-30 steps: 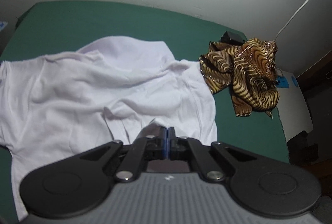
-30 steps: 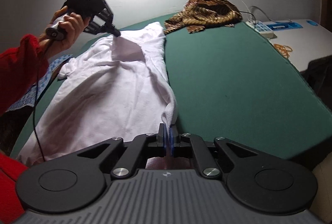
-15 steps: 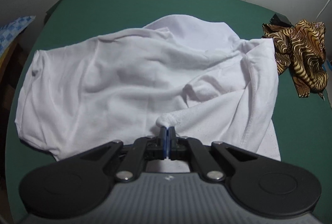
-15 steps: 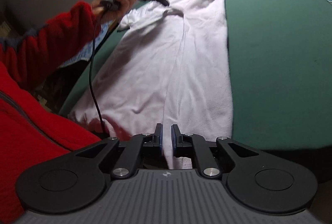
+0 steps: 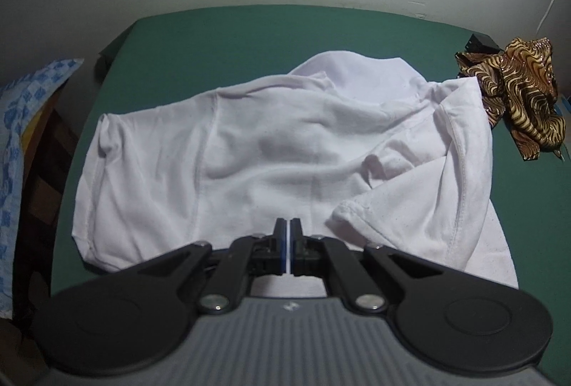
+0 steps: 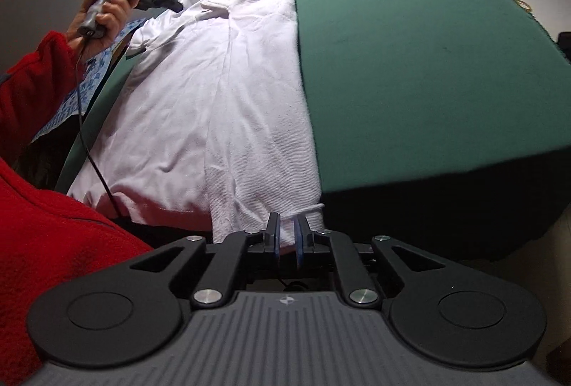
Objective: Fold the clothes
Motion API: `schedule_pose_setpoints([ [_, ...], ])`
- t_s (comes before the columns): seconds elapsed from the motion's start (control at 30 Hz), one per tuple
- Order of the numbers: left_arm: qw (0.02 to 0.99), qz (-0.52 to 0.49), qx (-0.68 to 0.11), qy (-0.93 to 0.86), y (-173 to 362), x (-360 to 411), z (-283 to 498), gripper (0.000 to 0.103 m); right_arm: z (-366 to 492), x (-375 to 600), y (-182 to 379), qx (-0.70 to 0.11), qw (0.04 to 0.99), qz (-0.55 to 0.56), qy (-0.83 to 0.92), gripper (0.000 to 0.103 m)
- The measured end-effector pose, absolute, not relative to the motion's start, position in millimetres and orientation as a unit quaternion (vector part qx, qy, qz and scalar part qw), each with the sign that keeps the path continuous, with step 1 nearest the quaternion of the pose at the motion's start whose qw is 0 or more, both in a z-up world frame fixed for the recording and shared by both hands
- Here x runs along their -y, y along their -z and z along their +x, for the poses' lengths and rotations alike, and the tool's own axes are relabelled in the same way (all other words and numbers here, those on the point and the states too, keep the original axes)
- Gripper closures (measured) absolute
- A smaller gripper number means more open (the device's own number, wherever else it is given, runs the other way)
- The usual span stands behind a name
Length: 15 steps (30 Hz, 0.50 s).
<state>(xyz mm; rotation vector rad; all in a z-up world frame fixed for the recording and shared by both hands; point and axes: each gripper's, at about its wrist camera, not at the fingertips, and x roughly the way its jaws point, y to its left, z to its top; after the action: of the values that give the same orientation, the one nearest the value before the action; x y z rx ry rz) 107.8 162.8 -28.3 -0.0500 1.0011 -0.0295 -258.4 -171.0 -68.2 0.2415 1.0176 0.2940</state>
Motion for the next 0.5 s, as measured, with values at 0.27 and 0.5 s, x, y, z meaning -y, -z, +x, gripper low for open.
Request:
schedule_pose_setpoints([
  [0.27, 0.893, 0.055, -0.441, 0.072, 29, -140, 54, 0.080, -231, 114, 86, -0.501, 0.835, 0.115, -0.196, 0.089],
  [0.5, 0.893, 0.078, -0.439, 0.066, 42, -131, 53, 0.072, -157, 117, 1, -0.408, 0.871, 0.089, -0.260, 0.090],
])
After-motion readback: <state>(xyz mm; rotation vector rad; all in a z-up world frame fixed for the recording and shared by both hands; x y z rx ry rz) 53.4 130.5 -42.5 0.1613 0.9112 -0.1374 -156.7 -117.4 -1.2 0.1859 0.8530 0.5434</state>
